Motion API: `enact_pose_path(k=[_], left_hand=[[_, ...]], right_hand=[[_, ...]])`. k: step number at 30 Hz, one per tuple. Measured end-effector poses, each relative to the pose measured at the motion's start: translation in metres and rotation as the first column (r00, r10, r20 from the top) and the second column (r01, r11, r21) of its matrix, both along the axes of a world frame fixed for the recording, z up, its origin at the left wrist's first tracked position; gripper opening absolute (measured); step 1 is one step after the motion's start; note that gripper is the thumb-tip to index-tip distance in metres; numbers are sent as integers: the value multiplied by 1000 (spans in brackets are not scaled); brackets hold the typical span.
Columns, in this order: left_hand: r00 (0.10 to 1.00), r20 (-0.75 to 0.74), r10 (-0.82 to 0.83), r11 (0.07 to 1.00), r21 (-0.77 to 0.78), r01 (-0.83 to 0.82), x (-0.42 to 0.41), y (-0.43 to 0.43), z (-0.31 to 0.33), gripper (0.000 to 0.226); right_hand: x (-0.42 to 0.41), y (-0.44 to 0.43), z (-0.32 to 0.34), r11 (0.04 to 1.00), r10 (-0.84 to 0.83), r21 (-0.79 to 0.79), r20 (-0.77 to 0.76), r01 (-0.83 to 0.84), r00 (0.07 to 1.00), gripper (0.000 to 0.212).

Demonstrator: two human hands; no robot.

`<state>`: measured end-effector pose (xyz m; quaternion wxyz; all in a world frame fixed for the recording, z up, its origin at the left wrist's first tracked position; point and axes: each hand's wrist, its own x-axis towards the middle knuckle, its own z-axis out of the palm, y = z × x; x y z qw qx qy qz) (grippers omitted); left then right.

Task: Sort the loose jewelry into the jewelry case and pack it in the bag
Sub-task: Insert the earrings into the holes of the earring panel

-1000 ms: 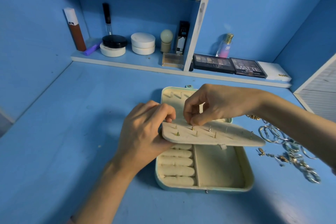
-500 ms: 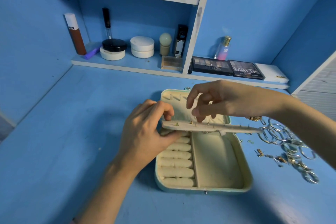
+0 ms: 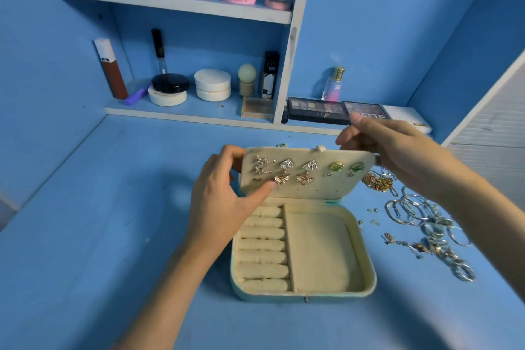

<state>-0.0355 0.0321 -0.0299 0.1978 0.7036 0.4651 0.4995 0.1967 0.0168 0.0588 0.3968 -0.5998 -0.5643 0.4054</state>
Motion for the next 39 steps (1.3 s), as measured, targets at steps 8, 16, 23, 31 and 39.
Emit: enact_pose_path(k=[8, 16, 23, 31, 39], left_hand=[[999, 34, 19, 993, -118, -15, 8, 13, 0, 40], [993, 116, 9, 985, -171, 11, 9, 17, -10, 40], [995, 100, -12, 985, -173, 29, 5, 20, -17, 49], [994, 111, -16, 985, -169, 34, 4, 23, -19, 58], [995, 99, -6, 981, -192, 25, 3, 23, -19, 60]], right_hand=[[7, -5, -23, 991, -137, -36, -285, 132, 949, 40], [16, -16, -35, 986, -166, -53, -226, 158, 960, 33], [32, -35, -40, 996, -86, 28, 181, 82, 980, 12], [53, -56, -39, 973, 204, -72, 701, -217, 683, 11], [69, -65, -38, 963, 249, -143, 789, -227, 562, 17]])
